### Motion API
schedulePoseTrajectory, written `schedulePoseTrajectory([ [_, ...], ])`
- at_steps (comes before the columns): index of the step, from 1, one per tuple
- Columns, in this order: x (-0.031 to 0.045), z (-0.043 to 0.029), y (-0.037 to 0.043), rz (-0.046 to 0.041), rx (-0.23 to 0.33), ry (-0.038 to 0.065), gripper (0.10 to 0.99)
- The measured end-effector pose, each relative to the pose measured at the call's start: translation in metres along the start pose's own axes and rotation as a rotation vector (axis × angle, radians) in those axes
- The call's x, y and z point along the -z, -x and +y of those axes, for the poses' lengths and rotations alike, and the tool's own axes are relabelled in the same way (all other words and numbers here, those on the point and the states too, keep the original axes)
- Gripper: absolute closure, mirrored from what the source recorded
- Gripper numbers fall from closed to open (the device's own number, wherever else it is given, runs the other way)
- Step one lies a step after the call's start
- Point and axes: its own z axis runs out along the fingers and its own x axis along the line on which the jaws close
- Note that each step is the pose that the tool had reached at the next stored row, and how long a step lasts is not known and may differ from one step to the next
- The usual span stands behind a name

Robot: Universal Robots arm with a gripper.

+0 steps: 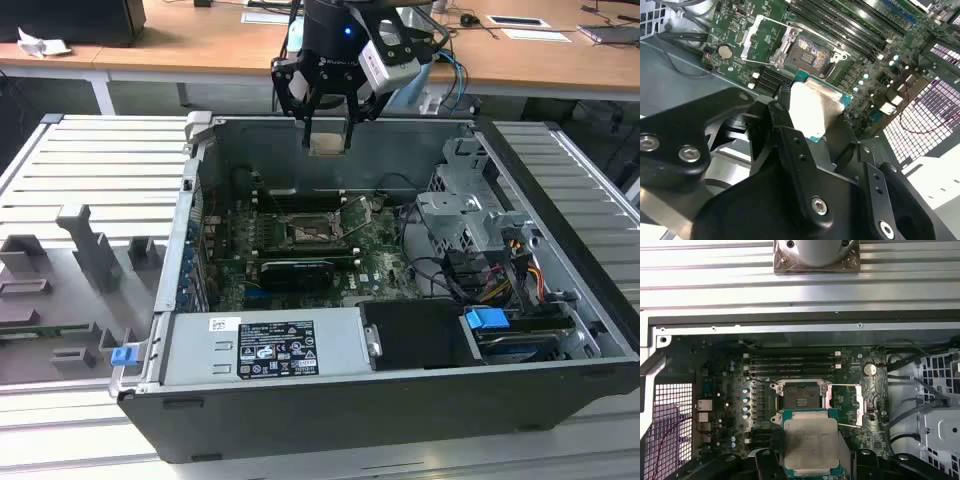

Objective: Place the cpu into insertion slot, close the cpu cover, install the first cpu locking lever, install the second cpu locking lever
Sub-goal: 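Place the cpu into insertion slot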

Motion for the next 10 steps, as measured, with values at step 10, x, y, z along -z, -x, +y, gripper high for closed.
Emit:
schedulePoseTrajectory([
  [10,-0.0015,-0.0001,-0.0001,-0.0018,-0.019,0.0,0.561],
])
